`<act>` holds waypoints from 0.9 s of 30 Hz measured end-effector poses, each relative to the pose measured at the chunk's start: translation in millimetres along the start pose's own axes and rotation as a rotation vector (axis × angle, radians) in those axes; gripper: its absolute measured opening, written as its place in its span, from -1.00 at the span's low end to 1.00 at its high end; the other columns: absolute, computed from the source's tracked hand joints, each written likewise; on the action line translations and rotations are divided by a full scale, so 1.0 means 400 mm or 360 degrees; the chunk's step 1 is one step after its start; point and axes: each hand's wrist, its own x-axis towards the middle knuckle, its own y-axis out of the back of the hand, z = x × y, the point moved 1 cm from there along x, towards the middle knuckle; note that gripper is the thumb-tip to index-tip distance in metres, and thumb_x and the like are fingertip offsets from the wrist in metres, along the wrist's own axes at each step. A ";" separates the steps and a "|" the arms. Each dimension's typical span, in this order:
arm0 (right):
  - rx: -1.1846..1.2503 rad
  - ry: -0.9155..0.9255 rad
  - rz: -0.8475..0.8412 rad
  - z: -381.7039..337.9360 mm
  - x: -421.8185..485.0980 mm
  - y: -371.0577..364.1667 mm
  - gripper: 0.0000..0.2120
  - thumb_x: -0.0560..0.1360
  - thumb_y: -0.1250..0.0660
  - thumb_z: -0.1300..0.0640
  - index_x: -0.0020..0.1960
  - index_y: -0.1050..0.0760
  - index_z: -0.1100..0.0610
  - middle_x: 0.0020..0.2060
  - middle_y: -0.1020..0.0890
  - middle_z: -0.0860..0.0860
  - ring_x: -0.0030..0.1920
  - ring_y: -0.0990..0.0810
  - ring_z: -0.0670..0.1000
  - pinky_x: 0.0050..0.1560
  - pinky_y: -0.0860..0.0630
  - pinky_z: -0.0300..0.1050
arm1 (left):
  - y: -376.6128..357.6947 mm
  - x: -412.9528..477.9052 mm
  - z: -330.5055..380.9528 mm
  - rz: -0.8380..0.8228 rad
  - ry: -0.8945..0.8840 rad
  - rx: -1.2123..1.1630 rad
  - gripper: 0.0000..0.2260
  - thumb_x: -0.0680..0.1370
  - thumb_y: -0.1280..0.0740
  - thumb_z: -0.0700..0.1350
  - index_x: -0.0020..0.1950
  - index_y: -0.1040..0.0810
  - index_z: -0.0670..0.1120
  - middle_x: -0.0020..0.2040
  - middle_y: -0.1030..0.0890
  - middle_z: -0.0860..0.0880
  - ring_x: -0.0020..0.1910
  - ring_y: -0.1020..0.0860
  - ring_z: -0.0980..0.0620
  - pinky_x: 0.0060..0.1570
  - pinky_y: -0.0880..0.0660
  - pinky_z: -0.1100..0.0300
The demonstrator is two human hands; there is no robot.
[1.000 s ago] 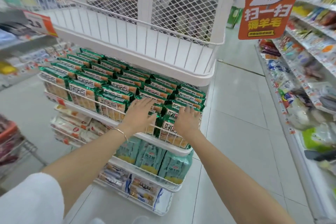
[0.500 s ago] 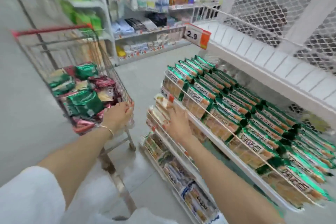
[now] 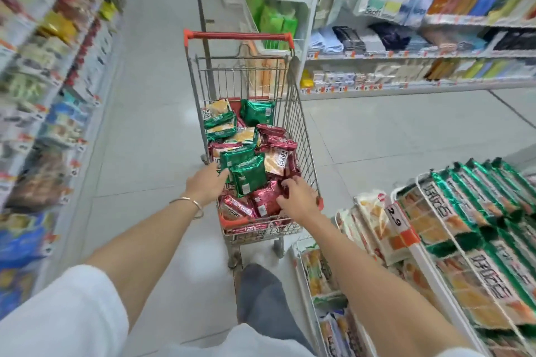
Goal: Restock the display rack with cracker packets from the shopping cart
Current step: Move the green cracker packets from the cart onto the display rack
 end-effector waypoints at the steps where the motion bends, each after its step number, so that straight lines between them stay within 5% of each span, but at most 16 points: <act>1: -0.0011 0.0004 -0.0041 0.000 0.058 -0.011 -0.57 0.53 -0.33 0.03 0.36 -0.45 0.13 0.39 -0.41 0.12 0.40 -0.38 0.15 0.47 -0.27 0.17 | 0.011 0.038 -0.009 0.0003 0.0022 -0.0016 -0.59 0.69 -0.02 0.15 0.18 -0.47 -0.14 0.06 -0.61 -0.10 0.05 -0.57 -0.14 0.16 -0.50 -0.10; 6: -0.0011 -0.0029 -0.0293 -0.014 0.331 -0.047 -0.52 0.55 -0.31 0.04 0.44 -0.37 0.11 0.29 -0.51 0.11 0.14 -0.59 0.11 0.23 -0.53 0.15 | 0.069 0.203 -0.061 0.0068 0.0168 -0.0134 -0.64 0.71 -0.03 0.09 0.08 -0.49 -0.12 -0.04 -0.61 -0.10 -0.11 -0.54 -0.07 0.00 -0.49 0.01; 11: 0.0047 -0.0037 -0.0629 -0.066 0.530 -0.103 -0.80 0.55 -0.30 0.10 0.13 -0.47 0.17 -0.07 -0.57 0.07 -0.21 -0.55 0.09 -0.13 -0.61 0.02 | 0.106 0.310 -0.126 0.0155 0.0398 -0.0299 -0.63 0.71 -0.10 0.03 0.28 -0.51 -0.21 0.20 -0.61 -0.18 0.15 -0.55 -0.18 0.10 -0.43 0.04; 13: -0.0060 0.0005 -0.0721 -0.099 0.564 -0.140 -0.63 0.57 -0.30 0.14 0.34 -0.41 0.22 0.03 -0.57 0.10 -0.18 -0.53 0.05 -0.24 -0.51 -0.11 | 0.106 0.322 -0.146 0.0162 0.0505 -0.0368 -0.63 0.71 -0.12 0.02 0.31 -0.50 -0.21 0.24 -0.59 -0.18 0.20 -0.53 -0.17 0.09 -0.38 0.07; 19: -0.0405 0.0025 -0.0650 -0.181 0.544 -0.283 -0.37 0.55 -0.34 -0.15 0.47 -0.26 0.14 0.36 -0.40 0.19 0.16 -0.59 0.17 0.00 -0.52 -0.02 | 0.098 0.342 -0.216 0.0174 0.0694 -0.0557 -0.66 0.69 -0.15 0.04 0.24 -0.54 -0.17 0.19 -0.62 -0.14 0.19 -0.54 -0.15 0.11 -0.39 0.10; 21: -0.0654 0.0214 -0.0550 -0.184 0.545 -0.312 -0.45 0.55 -0.36 -0.12 0.43 -0.32 0.11 0.36 -0.36 0.15 0.13 -0.58 0.13 0.02 -0.54 -0.03 | 0.102 0.347 -0.233 0.0167 0.0736 -0.0603 -0.66 0.69 -0.15 0.06 0.23 -0.55 -0.15 0.18 -0.62 -0.13 0.19 -0.55 -0.15 0.14 -0.41 0.08; 24: -0.0755 0.0431 -0.0490 -0.184 0.565 -0.321 -0.76 0.55 -0.35 0.15 0.21 -0.50 0.12 0.29 -0.38 0.10 -0.18 -0.53 0.04 -0.14 -0.56 -0.09 | 0.112 0.355 -0.240 0.0180 0.0738 -0.0705 -0.70 0.69 -0.16 0.05 0.19 -0.56 -0.12 0.15 -0.63 -0.13 0.15 -0.59 -0.15 0.15 -0.45 0.05; 27: -0.0596 0.0418 -0.0488 -0.159 0.607 -0.277 -0.71 0.53 -0.30 0.25 0.22 -0.60 0.12 0.30 -0.41 0.08 -0.19 -0.60 0.06 -0.27 -0.52 -0.15 | 0.111 0.371 -0.232 0.0167 0.0696 -0.0816 -0.75 0.69 -0.19 0.00 0.07 -0.56 -0.13 0.07 -0.64 -0.14 0.07 -0.63 -0.17 0.10 -0.48 0.02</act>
